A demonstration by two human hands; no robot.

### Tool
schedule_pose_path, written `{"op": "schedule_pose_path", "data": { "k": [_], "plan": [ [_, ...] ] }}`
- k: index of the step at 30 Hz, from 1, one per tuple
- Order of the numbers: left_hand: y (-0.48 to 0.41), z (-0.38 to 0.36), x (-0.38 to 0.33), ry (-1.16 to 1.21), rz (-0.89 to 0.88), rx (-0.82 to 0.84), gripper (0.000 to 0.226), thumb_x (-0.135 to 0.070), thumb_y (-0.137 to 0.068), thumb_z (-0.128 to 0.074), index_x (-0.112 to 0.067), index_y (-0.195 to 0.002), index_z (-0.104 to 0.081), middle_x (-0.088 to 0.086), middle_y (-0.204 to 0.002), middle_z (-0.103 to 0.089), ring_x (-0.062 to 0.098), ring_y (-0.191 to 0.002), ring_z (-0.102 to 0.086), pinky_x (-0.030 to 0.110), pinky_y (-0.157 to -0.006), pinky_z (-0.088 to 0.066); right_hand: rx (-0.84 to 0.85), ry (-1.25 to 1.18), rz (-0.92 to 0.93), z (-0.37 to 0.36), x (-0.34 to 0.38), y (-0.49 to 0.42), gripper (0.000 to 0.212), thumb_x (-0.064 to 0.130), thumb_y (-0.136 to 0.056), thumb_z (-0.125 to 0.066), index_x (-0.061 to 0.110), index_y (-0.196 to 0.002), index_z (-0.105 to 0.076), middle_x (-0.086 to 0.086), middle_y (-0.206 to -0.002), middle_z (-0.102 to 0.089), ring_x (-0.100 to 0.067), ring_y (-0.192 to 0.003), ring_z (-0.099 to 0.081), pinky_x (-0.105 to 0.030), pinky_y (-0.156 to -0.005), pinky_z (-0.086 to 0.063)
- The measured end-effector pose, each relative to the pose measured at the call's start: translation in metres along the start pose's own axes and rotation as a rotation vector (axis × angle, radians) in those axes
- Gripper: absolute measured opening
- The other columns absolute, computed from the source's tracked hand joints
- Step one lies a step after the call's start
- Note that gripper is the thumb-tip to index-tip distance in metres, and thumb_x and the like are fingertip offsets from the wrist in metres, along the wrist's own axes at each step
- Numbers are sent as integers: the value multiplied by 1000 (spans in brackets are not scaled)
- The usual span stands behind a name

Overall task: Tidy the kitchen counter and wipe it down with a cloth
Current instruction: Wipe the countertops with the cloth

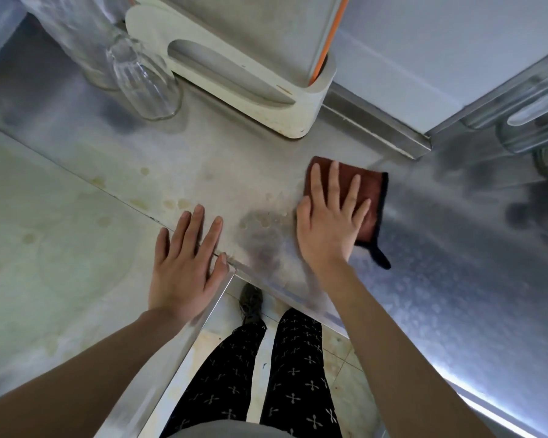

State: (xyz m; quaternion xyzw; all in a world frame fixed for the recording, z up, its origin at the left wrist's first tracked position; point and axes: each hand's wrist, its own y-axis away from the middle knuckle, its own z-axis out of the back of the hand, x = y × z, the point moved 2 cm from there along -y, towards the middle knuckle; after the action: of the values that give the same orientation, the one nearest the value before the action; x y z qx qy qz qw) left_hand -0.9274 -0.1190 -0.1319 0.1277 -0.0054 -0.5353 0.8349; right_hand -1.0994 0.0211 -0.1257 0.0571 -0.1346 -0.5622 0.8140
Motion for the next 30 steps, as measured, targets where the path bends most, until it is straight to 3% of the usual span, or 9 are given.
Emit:
{"op": "schedule_pose_path", "data": {
  "k": [3,5,8,12,18,22,25,27,30],
  "plan": [
    [0,1,-1,8,-1,-11,58,-41,-90,-30,-16,-142,-34,17,-150,-29,33,-137,-27,52,-106,-22,83,114,233,-3,-4,7,57,44,-93,-3,33,-148,1,1,-159,-3,-36,-144,-2,-55,-113,0],
    [0,1,-1,8,-1,-18,58,-41,-90,-30,-16,-142,-34,17,-150,-30,33,-136,-27,52,-106,-22,85,136,283,3,-24,-3,56,44,-92,-3,35,-148,1,3,-159,-3,-33,-145,-3,-54,-114,-1],
    [0,2,-1,-3,-5,-29,57,-41,-91,-31,-16,-142,-34,17,-149,-30,33,-136,-28,51,-106,-22,28,39,65,13,-43,-25,56,43,-93,-7,37,-148,-2,6,-159,-1,-28,-145,2,-51,-114,3],
    [0,2,-1,-3,-2,-28,58,-41,-90,-30,-16,-142,-35,16,-150,-29,32,-137,-27,52,-107,-22,-46,-167,-224,11,-6,-38,52,35,-99,-20,34,-149,-5,7,-159,2,-27,-145,8,-52,-114,8],
    [0,2,-1,12,5,-34,58,-41,-90,-30,-17,-142,-35,16,-150,-29,32,-137,-28,52,-107,-22,25,48,219,9,-1,-32,53,37,-97,-14,34,-149,-3,8,-159,-1,-28,-145,2,-50,-114,3],
    [1,1,0,16,4,-41,57,-42,-91,-30,-19,-144,-31,14,-152,-26,31,-138,-26,50,-108,-19,-13,27,52,18,-27,-62,52,35,-99,-18,34,-149,-4,8,-159,-1,-24,-146,1,-49,-115,2],
    [1,1,0,17,6,-44,58,-42,-91,-31,-20,-144,-29,13,-152,-25,30,-138,-24,48,-109,-16,-63,-82,-107,12,-2,-55,52,33,-99,-19,32,-150,-4,6,-159,1,-25,-145,5,-51,-115,5],
    [1,0,0,20,8,-42,57,-42,-91,-30,-20,-144,-30,13,-152,-26,30,-138,-25,48,-109,-16,-44,-54,15,2,22,-28,53,35,-98,-17,30,-150,-5,3,-159,-1,-30,-145,3,-52,-113,6],
    [1,-1,1,19,14,-24,57,-42,-92,-28,-21,-144,-28,11,-153,-24,30,-139,-25,47,-110,-15,34,104,434,-12,33,19,55,37,-95,-16,26,-149,-15,-2,-157,-17,-36,-143,-12,-54,-112,-3]
  ]
}}
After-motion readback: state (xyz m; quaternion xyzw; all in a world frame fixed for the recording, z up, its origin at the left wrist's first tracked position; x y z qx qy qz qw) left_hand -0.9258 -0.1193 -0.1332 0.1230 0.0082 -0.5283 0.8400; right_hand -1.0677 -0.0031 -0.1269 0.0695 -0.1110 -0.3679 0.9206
